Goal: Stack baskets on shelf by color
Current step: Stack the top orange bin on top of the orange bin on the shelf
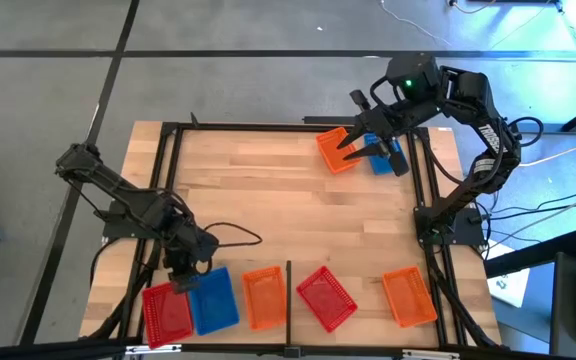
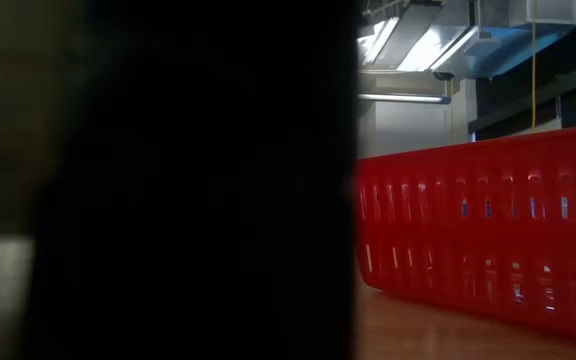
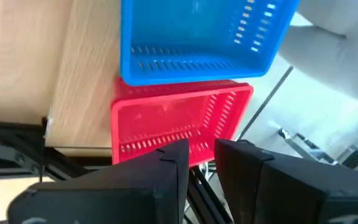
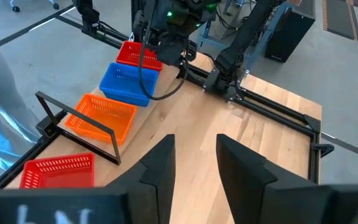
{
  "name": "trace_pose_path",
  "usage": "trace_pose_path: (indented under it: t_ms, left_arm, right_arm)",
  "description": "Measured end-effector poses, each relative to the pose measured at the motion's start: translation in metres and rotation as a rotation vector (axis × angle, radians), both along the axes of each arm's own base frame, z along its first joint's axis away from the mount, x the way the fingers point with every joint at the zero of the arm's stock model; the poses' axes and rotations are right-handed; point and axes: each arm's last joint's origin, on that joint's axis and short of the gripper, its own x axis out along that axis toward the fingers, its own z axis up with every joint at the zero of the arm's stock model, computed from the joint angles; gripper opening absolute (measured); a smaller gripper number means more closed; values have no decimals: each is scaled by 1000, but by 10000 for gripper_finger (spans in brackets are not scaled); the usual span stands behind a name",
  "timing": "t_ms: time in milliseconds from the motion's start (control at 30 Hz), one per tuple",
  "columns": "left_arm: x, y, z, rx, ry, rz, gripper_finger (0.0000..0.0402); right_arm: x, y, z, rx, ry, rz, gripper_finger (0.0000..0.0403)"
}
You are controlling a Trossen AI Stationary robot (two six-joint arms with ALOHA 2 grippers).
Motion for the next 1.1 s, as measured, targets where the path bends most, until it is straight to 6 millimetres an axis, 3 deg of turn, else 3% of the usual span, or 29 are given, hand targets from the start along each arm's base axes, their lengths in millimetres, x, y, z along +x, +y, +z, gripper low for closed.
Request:
trace_pose_path:
  t_ms: [233, 367, 533, 700, 800, 967, 1100]
  left_arm:
    - [-7, 9, 21, 91, -156, 84, 68]
    - [-12, 20, 42, 188, -325, 159, 69]
    - [-11, 36, 59, 292, -454, 278, 69]
    - [-6, 47, 66, 344, -533, 221, 69]
    - [-4, 52, 66, 369, -543, 217, 69]
    - [-2, 58, 66, 401, -560, 210, 69]
    - [-1, 61, 66, 429, -578, 190, 69]
  right_arm:
    - [-5, 1, -4, 41, 82, -60, 116]
    - [-7, -4, -9, 32, 193, -337, 116]
    - [-10, -17, -18, 142, 318, -701, 116]
    - [-6, -14, -32, 216, 421, -638, 116]
    - [1, -1, -48, 319, 519, -574, 116]
    - [14, 24, -96, 373, 764, -630, 116]
    - [24, 45, -130, 400, 864, -672, 116]
